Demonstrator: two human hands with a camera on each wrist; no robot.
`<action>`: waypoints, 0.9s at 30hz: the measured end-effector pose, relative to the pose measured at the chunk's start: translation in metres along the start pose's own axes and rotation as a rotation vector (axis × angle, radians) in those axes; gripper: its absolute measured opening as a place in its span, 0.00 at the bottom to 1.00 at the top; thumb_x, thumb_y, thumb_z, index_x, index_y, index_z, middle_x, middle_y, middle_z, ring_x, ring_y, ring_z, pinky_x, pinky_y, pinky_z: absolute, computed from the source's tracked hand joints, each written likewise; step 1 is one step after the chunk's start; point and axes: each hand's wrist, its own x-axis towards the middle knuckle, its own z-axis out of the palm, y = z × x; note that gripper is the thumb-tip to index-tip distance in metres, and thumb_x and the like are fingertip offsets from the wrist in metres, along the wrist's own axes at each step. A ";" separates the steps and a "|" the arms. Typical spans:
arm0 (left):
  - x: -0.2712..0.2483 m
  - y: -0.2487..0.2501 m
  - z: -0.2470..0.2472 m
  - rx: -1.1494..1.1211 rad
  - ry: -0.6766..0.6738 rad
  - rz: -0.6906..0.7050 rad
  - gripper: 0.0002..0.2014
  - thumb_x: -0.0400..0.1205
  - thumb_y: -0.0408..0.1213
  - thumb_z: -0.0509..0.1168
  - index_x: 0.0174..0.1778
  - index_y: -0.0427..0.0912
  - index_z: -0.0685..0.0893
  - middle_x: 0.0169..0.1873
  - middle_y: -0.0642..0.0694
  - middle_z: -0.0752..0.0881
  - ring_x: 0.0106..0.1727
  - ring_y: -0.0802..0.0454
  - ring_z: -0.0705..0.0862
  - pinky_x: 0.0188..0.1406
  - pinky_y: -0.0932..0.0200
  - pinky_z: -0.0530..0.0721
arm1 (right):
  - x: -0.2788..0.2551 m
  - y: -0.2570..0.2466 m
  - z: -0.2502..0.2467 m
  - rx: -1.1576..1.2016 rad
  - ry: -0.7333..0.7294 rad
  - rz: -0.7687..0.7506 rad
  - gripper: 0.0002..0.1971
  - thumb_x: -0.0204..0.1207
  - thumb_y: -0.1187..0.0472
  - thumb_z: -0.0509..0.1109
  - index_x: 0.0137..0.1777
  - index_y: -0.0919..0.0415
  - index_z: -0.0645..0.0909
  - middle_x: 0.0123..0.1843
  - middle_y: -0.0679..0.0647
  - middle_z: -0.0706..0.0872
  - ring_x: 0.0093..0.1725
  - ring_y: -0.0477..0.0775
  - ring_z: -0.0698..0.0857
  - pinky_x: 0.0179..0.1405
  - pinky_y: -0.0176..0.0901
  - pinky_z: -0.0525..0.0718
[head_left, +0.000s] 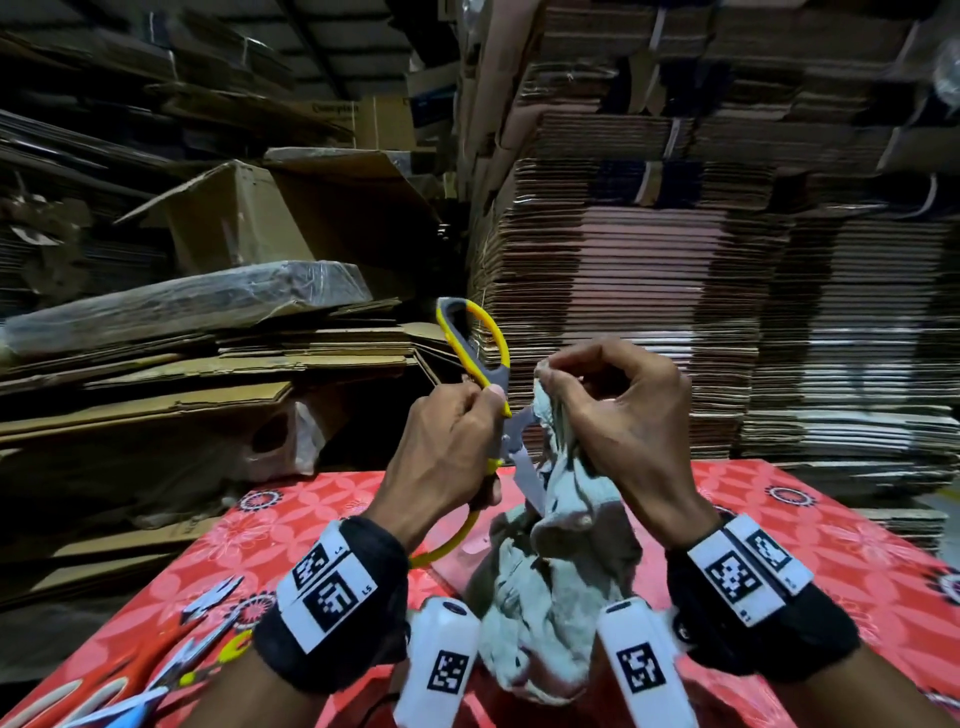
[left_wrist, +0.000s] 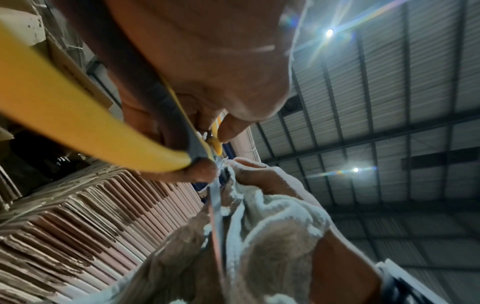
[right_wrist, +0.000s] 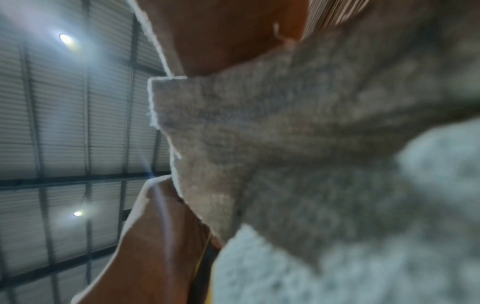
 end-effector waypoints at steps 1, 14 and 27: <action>0.002 -0.001 -0.001 -0.025 -0.008 -0.009 0.22 0.93 0.42 0.58 0.36 0.33 0.76 0.27 0.37 0.80 0.19 0.36 0.86 0.21 0.45 0.80 | 0.002 -0.003 -0.002 -0.003 0.009 -0.023 0.04 0.75 0.63 0.84 0.44 0.55 0.93 0.38 0.42 0.92 0.39 0.40 0.91 0.39 0.27 0.84; 0.008 -0.004 -0.014 -0.120 0.041 -0.051 0.23 0.92 0.44 0.58 0.42 0.26 0.77 0.34 0.25 0.83 0.18 0.37 0.85 0.27 0.41 0.79 | 0.014 0.001 -0.016 0.015 0.076 0.059 0.05 0.75 0.61 0.84 0.43 0.56 0.89 0.38 0.47 0.92 0.35 0.45 0.92 0.36 0.40 0.89; 0.013 -0.002 -0.031 0.105 0.201 -0.065 0.26 0.80 0.54 0.57 0.37 0.33 0.87 0.34 0.41 0.88 0.38 0.47 0.83 0.41 0.49 0.78 | -0.038 -0.009 0.035 -0.091 -0.449 -0.335 0.32 0.83 0.61 0.75 0.86 0.58 0.71 0.77 0.52 0.85 0.74 0.45 0.84 0.75 0.40 0.81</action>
